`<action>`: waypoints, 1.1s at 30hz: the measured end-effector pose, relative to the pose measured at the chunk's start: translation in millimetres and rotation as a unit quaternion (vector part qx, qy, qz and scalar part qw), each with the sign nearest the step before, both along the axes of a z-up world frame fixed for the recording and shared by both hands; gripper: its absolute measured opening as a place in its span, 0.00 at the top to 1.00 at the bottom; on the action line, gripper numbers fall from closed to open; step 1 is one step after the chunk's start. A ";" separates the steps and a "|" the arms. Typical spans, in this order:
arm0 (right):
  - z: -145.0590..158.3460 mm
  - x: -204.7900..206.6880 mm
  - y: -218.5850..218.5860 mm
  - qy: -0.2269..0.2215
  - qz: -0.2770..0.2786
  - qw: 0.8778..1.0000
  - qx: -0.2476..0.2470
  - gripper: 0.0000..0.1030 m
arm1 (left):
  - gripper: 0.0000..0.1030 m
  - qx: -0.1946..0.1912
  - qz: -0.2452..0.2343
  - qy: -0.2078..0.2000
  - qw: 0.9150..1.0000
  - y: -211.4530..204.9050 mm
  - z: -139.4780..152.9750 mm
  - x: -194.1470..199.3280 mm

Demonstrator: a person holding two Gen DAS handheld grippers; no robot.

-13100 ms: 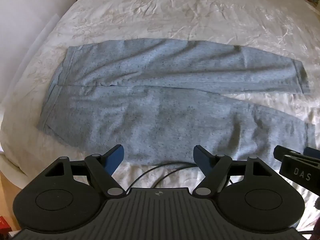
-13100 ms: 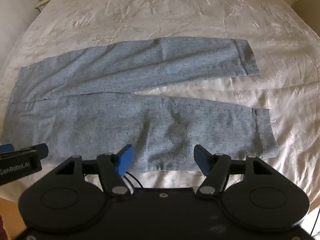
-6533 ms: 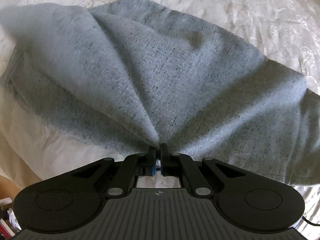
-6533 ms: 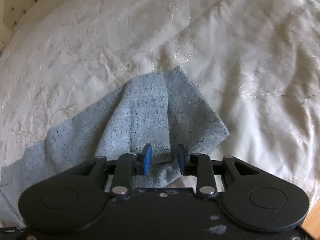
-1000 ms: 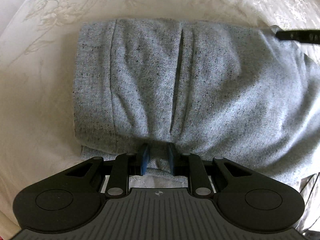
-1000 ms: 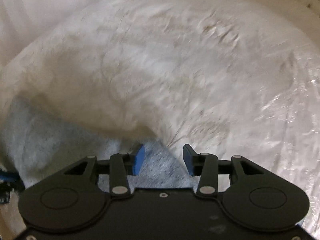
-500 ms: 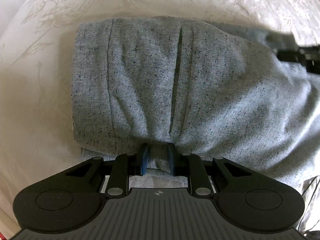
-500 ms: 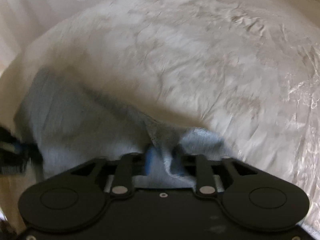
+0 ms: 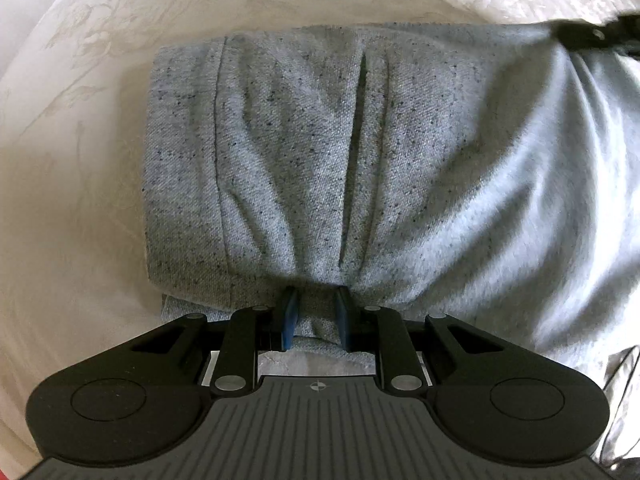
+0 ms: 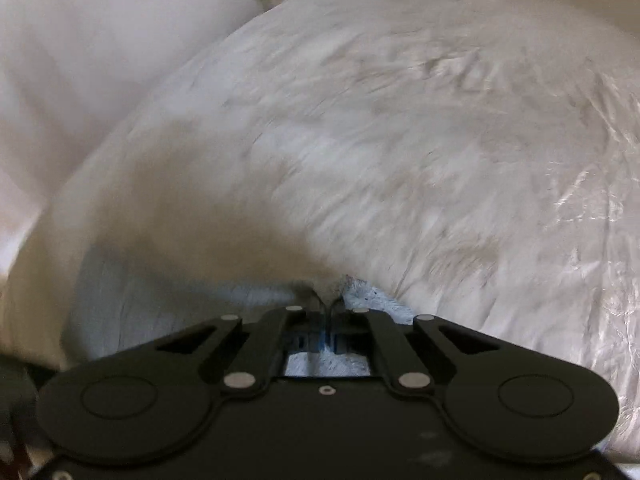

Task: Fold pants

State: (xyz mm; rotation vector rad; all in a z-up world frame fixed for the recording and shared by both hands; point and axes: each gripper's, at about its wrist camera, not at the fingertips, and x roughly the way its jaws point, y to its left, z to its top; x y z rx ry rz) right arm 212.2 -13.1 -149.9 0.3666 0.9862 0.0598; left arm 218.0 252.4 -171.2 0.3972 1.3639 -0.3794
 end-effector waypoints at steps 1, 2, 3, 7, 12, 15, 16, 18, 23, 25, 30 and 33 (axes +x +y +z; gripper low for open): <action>-5.8 6.2 0.2 0.010 -0.002 1.000 -0.004 0.98 | 0.80 0.001 -0.002 -0.001 1.000 0.1 -0.7 -0.9; -14.3 11.6 6.5 0.019 0.007 0.999 -0.025 0.98 | 0.80 0.001 -0.003 0.000 1.000 0.6 -1.3 -1.5; -23.0 15.2 14.6 0.029 0.019 0.998 -0.046 0.98 | 0.80 0.000 -0.001 0.002 1.000 1.8 -1.9 -2.4; -34.8 18.3 21.1 0.043 0.008 0.996 -0.075 0.89 | 0.80 -0.007 0.007 0.003 1.000 10.2 2.3 -3.6; 16.4 -18.6 7.8 -0.019 -0.036 0.993 -0.107 0.76 | 0.81 -0.023 -0.012 -0.041 0.999 10.3 37.9 -15.0; 33.1 -51.9 3.6 -0.020 -0.031 0.995 -0.090 0.77 | 0.80 -0.047 -0.041 -0.081 0.995 -2.0 59.3 -24.3; 31.4 -59.5 5.8 -0.011 -0.029 0.996 -0.081 0.78 | 0.80 -0.053 -0.050 -0.085 0.994 -7.8 61.1 -26.7; 23.0 -82.7 14.2 0.014 -0.024 0.997 -0.070 0.81 | 0.80 -0.057 -0.056 -0.077 0.994 -16.3 56.0 -30.5; -13.5 -146.9 52.7 0.100 -0.012 0.994 -0.045 0.81 | 0.80 -0.009 -0.061 -0.039 0.997 -11.4 15.8 -48.6; -26.4 -171.8 70.3 0.134 -0.002 0.990 -0.041 0.81 | 0.78 0.009 -0.069 -0.037 0.997 -3.3 5.0 -57.2; -24.6 -211.0 89.8 0.142 -0.014 0.989 -0.025 0.81 | 0.79 0.017 -0.077 -0.047 0.996 -0.2 17.6 -67.3; -9.4 -225.7 83.3 0.114 -0.051 0.992 -0.030 0.81 | 0.79 -0.022 -0.077 -0.061 0.995 -14.5 34.7 -74.3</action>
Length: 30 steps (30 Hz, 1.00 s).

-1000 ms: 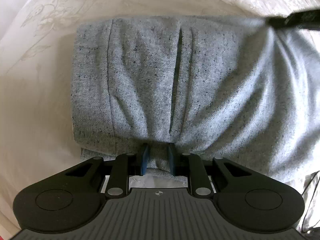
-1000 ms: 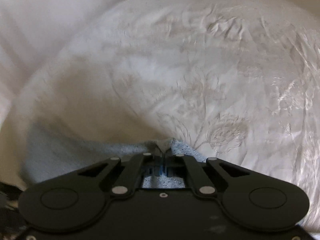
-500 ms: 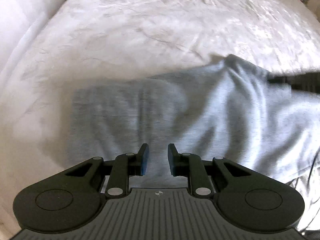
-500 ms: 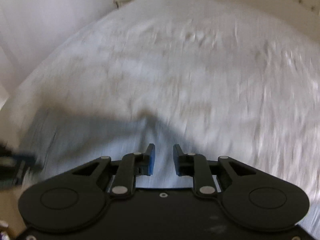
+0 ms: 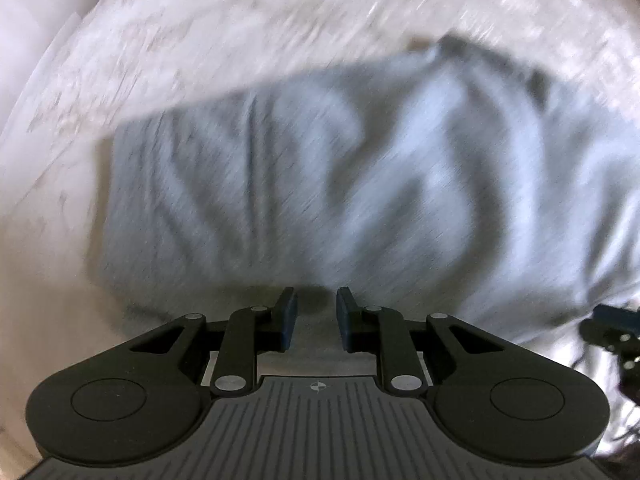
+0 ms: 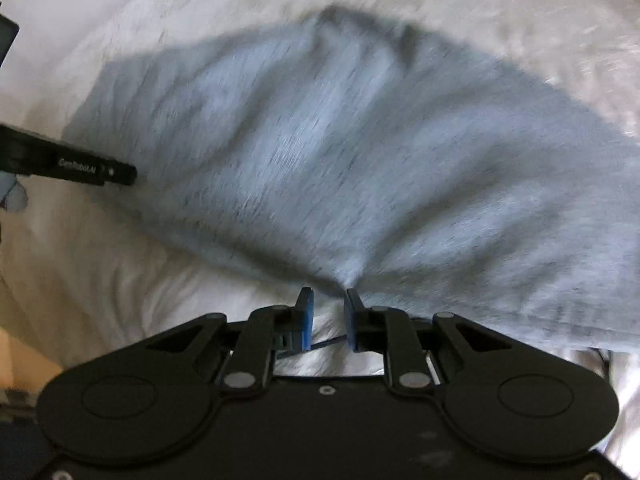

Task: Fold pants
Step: 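Open the left gripper and lift both tools off the folded pants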

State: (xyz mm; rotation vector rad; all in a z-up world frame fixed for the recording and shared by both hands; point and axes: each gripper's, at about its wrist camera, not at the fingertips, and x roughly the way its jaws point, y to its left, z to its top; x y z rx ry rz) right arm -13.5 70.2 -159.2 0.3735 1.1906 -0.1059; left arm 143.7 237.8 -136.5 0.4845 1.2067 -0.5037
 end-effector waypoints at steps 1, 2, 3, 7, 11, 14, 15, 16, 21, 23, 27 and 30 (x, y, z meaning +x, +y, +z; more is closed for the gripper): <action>4.1 -4.9 -2.1 -0.009 -0.013 1.000 -0.006 0.81 | 0.79 -0.012 -0.005 -0.004 1.000 -7.8 3.9 -3.2; 14.9 -15.5 -13.1 -0.026 -0.046 0.998 -0.016 0.81 | 0.79 -0.025 -0.014 -0.006 1.000 -15.8 6.9 -8.1; 14.9 -15.5 -13.1 -0.026 -0.046 0.998 -0.016 0.81 | 0.79 -0.034 -0.024 -0.004 0.999 -25.5 8.5 -11.1; 34.0 -39.7 -43.8 -0.044 -0.107 0.992 -0.040 0.81 | 0.79 -0.048 -0.056 0.010 0.997 -53.7 -0.1 -31.1; 47.5 -77.3 -88.4 -0.048 -0.172 0.982 -0.065 0.79 | 0.79 0.003 -0.071 0.020 0.997 -63.4 -32.9 -38.8; 50.6 -113.4 -124.2 -0.046 -0.222 0.971 -0.077 0.76 | 0.79 0.028 -0.079 0.009 0.996 -69.9 -41.4 -44.8; 49.6 -126.3 -139.0 -0.042 -0.238 0.967 -0.081 0.76 | 0.79 0.033 -0.071 0.009 0.997 -72.5 -39.7 -45.1; 47.4 -138.6 -153.6 -0.037 -0.252 0.963 -0.085 0.76 | 0.79 0.036 -0.059 0.008 0.998 -75.8 -37.6 -44.8; 40.1 -209.4 -245.6 -0.021 -0.309 0.944 -0.116 0.74 | 0.79 0.025 0.006 -0.004 1.000 -92.6 -14.2 -56.5; 39.8 -220.0 -261.4 -0.021 -0.314 0.941 -0.122 0.72 | 0.79 0.016 0.022 -0.005 1.000 -101.5 -5.7 -67.2; 33.9 -246.2 -321.2 -0.021 -0.326 0.935 -0.138 0.70 | 0.79 0.005 0.032 -0.005 0.999 -137.0 2.4 -92.3; 30.0 -254.7 -362.0 -0.023 -0.323 0.935 -0.148 0.65 | 0.79 -0.003 0.025 -0.006 1.000 -164.5 7.3 -111.7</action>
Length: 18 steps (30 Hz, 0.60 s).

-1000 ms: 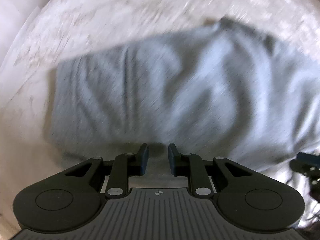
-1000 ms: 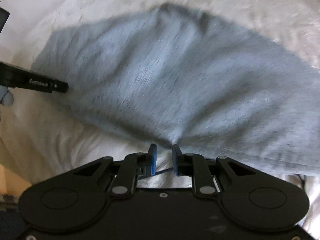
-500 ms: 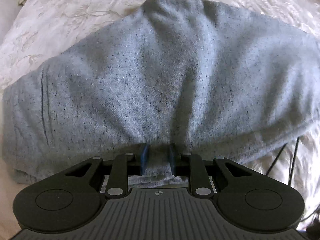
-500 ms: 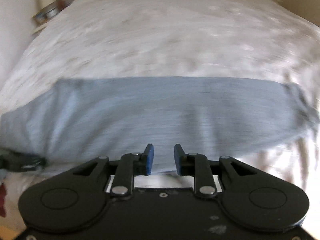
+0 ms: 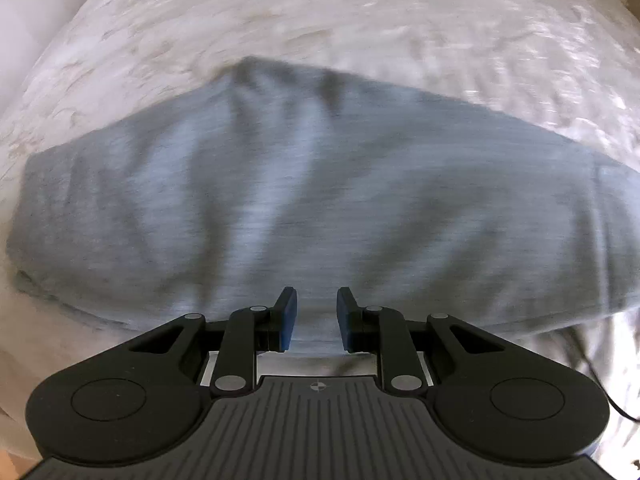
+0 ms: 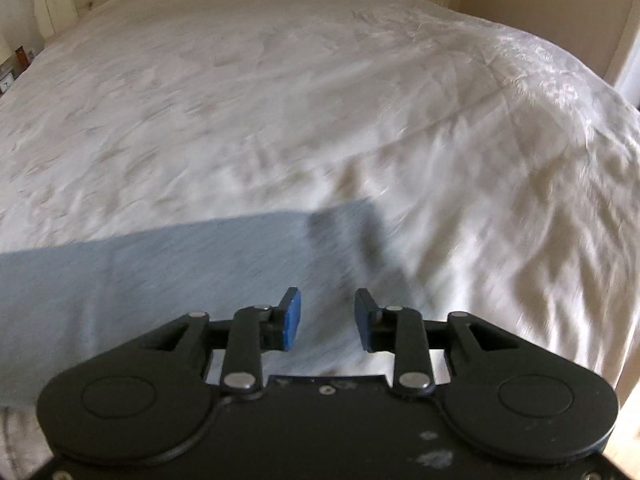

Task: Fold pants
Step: 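Open the left gripper and lift both tools off the folded pants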

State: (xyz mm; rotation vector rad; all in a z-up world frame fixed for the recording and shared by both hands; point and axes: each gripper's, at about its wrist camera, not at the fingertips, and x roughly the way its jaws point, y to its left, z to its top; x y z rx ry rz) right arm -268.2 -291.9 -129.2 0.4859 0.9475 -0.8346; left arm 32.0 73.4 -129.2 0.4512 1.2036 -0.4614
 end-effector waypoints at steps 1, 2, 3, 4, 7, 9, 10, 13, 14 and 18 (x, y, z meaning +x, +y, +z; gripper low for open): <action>-3.3 -0.7 -12.2 0.000 0.004 1.000 -0.003 0.65 | 0.79 -0.002 -0.003 -0.002 1.000 -6.1 2.0 -8.1; -6.9 -1.1 -24.9 0.002 0.009 1.000 -0.004 0.64 | 0.79 -0.004 -0.005 -0.003 1.000 -13.7 4.2 -15.0; -15.4 8.1 -39.7 0.007 0.020 1.000 -0.005 0.63 | 0.79 -0.006 -0.004 -0.004 1.000 -17.9 5.6 -19.6; -15.4 8.1 -39.7 0.007 0.020 1.000 -0.005 0.63 | 0.79 -0.008 -0.002 -0.004 1.000 -22.0 7.3 -24.9; -30.6 20.9 -65.9 0.018 0.044 0.999 -0.002 0.60 | 0.79 -0.011 0.007 -0.004 1.000 -30.9 12.4 -39.3; -39.5 30.3 -76.8 0.023 0.056 0.998 0.002 0.59 | 0.79 -0.007 0.012 -0.003 1.000 -33.8 13.6 -45.8; -39.5 30.3 -76.8 0.023 0.056 0.998 0.002 0.59 | 0.79 -0.004 0.014 -0.003 1.000 -35.2 12.9 -48.1; -53.5 39.8 -91.1 0.024 0.070 0.997 0.013 0.59 | 0.79 0.008 0.018 -0.002 1.000 -37.4 11.0 -51.0; -53.5 39.8 -91.1 0.024 0.070 0.997 0.013 0.59 | 0.79 0.011 0.020 -0.001 1.000 -38.3 11.0 -52.3; -68.0 42.7 -101.7 0.020 0.073 0.996 0.046 0.95 | 0.79 0.021 0.023 0.000 1.000 -45.6 11.4 -54.1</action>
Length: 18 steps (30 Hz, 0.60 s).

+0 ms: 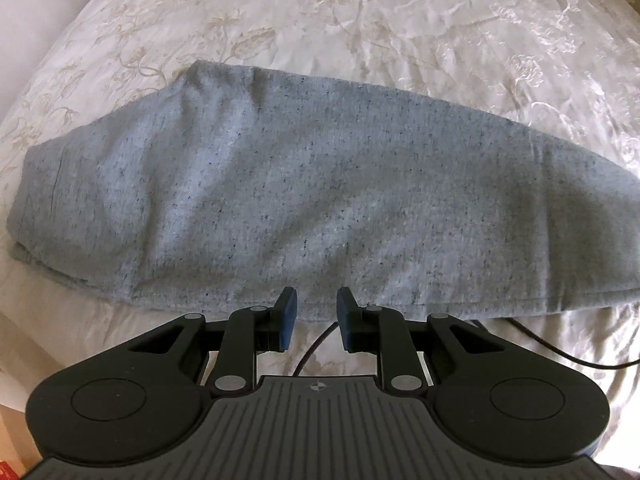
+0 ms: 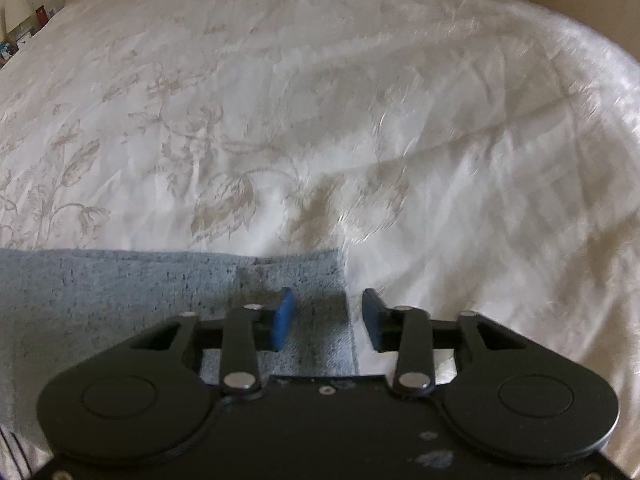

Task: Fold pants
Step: 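Open the left gripper and lift both tools off the folded pants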

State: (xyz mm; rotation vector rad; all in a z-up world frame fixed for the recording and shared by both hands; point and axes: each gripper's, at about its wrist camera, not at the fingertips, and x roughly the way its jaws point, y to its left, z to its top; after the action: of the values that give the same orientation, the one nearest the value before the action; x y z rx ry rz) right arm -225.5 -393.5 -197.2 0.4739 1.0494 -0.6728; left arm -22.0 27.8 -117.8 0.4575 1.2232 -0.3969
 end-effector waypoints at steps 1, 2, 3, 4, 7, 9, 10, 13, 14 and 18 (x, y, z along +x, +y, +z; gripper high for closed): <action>-1.7 0.0 -0.7 -0.005 0.004 1.000 0.011 0.97 | 0.79 0.001 0.001 0.000 1.000 -2.7 0.2 0.5; 0.5 0.1 0.2 -0.014 0.009 1.000 0.014 0.97 | 0.79 0.001 0.001 -0.001 1.000 -5.3 1.1 0.0; 13.8 0.3 5.1 -0.038 0.023 0.999 -0.016 0.97 | 0.79 0.000 0.000 -0.003 1.000 -8.9 2.1 -0.2; 13.8 0.3 5.1 -0.038 0.023 0.999 -0.016 0.97 | 0.79 0.001 -0.002 -0.004 1.000 -12.9 2.6 -0.3; 21.6 0.9 1.8 -0.063 0.015 0.997 -0.045 0.97 | 0.79 0.002 -0.010 -0.006 1.000 -27.5 0.8 -1.1; 4.6 5.9 -7.7 -0.037 0.007 0.999 -0.016 0.96 | 0.79 0.004 -0.018 -0.001 1.000 -38.9 -2.2 -2.1; -2.9 7.5 -10.1 -0.023 0.008 1.000 -0.003 0.95 | 0.79 0.004 -0.024 0.000 1.000 -45.3 -2.9 -2.8; 0.2 -1.8 -12.8 -0.028 -0.009 1.000 0.001 0.69 | 0.79 -0.002 -0.041 -0.002 0.999 -64.1 -1.6 -5.4; 4.4 -8.7 -13.2 -0.040 -0.014 0.999 0.008 0.56 | 0.79 -0.006 -0.049 -0.001 0.999 -71.6 -1.5 -6.1; 11.9 -33.4 -11.2 -0.059 -0.024 0.997 0.037 0.51 | 0.79 -0.021 -0.075 0.011 0.997 -104.3 -8.6 -6.2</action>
State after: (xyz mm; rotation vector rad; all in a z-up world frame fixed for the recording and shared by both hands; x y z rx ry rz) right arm -258.8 -404.7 -185.4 0.5986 0.9557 -0.6425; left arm -28.3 -76.5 -126.4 0.5115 1.2028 -0.5546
